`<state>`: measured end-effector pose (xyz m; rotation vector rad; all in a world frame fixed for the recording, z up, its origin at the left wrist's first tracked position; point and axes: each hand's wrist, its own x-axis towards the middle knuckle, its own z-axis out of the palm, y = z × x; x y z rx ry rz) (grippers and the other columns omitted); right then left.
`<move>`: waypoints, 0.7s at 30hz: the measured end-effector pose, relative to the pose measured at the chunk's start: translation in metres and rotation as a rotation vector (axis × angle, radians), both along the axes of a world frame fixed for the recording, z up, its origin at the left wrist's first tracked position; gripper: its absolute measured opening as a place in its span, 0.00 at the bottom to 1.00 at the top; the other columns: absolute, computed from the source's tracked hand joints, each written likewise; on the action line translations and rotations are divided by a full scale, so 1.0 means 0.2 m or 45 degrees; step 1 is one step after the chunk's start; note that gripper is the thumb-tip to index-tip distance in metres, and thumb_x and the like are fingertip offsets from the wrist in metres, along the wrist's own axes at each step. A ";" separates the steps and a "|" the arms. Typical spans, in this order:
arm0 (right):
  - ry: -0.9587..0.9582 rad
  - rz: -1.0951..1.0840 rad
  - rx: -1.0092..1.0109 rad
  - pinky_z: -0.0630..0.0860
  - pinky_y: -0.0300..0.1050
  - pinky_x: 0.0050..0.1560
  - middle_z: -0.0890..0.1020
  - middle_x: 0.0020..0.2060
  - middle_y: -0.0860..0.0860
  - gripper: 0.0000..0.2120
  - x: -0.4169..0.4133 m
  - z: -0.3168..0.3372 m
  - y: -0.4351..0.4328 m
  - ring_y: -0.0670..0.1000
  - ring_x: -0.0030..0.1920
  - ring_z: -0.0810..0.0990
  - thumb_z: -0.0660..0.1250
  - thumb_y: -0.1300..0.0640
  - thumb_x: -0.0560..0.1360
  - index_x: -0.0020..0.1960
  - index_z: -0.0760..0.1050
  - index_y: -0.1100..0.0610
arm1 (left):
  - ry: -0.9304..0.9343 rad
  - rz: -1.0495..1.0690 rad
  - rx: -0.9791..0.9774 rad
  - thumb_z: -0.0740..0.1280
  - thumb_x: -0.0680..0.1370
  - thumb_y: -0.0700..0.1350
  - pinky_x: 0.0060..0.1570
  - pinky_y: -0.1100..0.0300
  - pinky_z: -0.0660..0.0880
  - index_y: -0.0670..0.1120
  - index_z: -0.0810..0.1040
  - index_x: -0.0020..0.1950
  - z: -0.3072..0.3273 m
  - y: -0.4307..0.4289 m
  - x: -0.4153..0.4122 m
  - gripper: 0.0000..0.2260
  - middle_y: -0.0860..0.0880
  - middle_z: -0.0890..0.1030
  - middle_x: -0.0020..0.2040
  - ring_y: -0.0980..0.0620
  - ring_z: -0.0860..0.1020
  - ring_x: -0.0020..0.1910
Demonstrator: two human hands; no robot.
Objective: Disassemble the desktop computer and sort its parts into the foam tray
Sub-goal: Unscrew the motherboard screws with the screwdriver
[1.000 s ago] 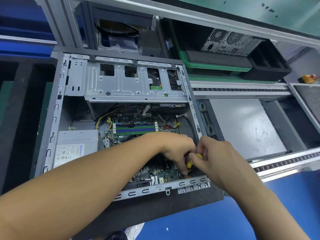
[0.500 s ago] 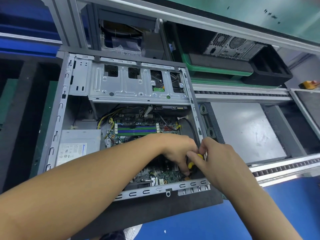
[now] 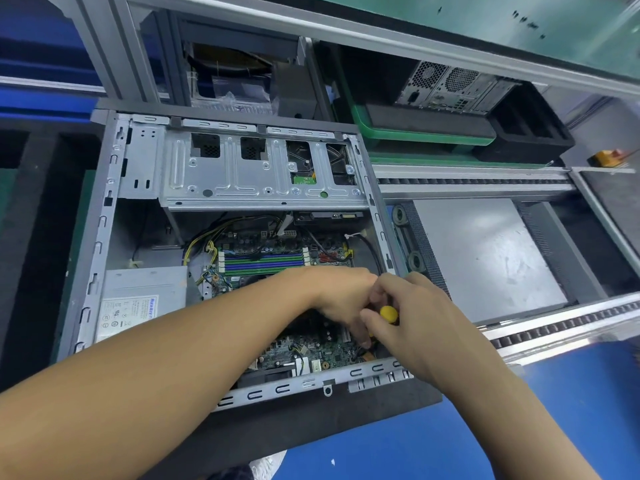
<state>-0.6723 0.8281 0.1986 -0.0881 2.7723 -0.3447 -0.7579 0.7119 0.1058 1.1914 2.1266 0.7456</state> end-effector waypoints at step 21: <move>0.039 0.032 0.216 0.73 0.50 0.42 0.73 0.43 0.48 0.14 -0.02 0.00 -0.01 0.55 0.42 0.74 0.59 0.40 0.80 0.47 0.64 0.50 | -0.041 0.006 -0.012 0.80 0.67 0.53 0.29 0.68 0.68 0.46 0.79 0.42 -0.01 0.01 0.00 0.15 0.57 0.76 0.31 0.61 0.73 0.30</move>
